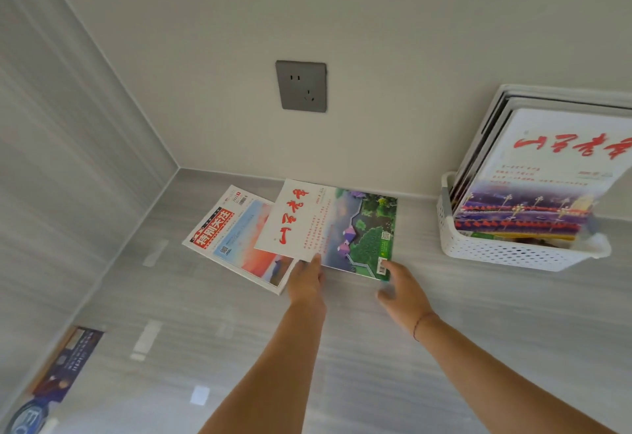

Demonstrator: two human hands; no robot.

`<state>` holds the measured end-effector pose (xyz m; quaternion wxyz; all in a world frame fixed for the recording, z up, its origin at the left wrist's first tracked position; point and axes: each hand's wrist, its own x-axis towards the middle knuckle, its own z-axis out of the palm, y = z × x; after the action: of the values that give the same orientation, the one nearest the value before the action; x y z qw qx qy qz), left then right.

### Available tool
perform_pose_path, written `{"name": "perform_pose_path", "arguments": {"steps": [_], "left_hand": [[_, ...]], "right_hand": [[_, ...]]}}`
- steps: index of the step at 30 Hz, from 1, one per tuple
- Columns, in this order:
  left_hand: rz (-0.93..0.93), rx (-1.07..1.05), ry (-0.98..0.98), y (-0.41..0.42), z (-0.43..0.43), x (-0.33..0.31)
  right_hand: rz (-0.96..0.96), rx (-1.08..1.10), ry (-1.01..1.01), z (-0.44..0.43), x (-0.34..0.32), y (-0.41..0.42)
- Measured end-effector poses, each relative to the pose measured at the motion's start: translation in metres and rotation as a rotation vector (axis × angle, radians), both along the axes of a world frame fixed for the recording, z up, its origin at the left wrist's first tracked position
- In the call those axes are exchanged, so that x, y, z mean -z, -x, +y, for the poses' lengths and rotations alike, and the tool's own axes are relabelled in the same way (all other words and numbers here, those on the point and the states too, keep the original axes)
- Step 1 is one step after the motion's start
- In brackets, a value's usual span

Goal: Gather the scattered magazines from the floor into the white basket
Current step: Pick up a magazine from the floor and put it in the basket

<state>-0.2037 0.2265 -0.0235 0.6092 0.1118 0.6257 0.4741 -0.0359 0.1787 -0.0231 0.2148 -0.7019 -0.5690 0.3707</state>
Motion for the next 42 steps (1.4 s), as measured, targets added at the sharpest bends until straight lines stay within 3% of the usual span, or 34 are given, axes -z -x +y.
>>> {"name": "perform_pose_path", "arguments": {"steps": [2, 8, 15, 18, 21, 26, 30, 32, 35, 42], "left_hand": [[-0.096, -0.053, -0.001, -0.001, 0.009, -0.001], [-0.267, 0.082, -0.048, -0.003, 0.022, -0.009], [0.05, 0.144, -0.076, -0.002, 0.035, -0.016], [0.187, 0.253, -0.183, 0.01, 0.03, -0.025], [0.177, 0.405, -0.335, 0.03, 0.023, -0.043], [0.282, 0.738, -0.39, 0.054, 0.017, -0.076], [0.33, 0.806, -0.377, 0.063, 0.012, -0.091], [0.401, 0.779, -0.365, 0.067, 0.011, -0.091], [0.494, 0.714, -0.339, 0.067, 0.008, -0.087], [0.496, 0.612, -0.395, 0.033, 0.011, -0.088]], "right_hand": [[-0.019, 0.007, -0.005, 0.002, 0.001, 0.0], [0.033, 0.06, 0.007, 0.004, 0.004, 0.006], [0.172, 0.116, 0.06, 0.015, -0.001, 0.006], [0.143, 0.138, 0.046, 0.025, -0.01, 0.002], [0.179, 0.155, -0.003, 0.04, -0.025, -0.001], [0.449, 0.203, -0.089, 0.066, -0.063, -0.003], [0.713, 0.207, 0.045, 0.073, -0.076, -0.017], [0.625, 0.141, 0.103, 0.067, -0.076, -0.029], [0.422, 0.142, 0.032, 0.057, -0.07, -0.043], [0.3, 0.19, -0.147, 0.03, -0.075, -0.074]]}}
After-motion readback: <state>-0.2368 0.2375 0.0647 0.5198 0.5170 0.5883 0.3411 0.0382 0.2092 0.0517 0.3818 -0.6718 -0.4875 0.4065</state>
